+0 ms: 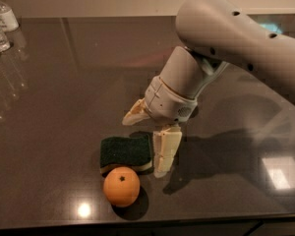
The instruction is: Move sponge near orange
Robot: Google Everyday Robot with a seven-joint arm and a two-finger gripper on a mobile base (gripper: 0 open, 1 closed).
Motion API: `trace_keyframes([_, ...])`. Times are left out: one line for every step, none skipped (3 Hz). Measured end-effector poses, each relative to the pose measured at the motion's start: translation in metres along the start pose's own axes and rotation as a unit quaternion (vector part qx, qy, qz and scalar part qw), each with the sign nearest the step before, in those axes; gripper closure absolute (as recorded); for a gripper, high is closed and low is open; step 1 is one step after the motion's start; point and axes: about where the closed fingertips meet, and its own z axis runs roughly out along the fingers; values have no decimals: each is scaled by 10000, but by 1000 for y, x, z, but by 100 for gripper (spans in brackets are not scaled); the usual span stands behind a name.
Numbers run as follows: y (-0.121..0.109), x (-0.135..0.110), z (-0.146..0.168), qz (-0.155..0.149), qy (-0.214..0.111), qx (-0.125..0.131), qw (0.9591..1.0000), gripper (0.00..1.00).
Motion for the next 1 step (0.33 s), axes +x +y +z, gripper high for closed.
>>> trace_keyframes([0,0,0,0,0,0,10000,0])
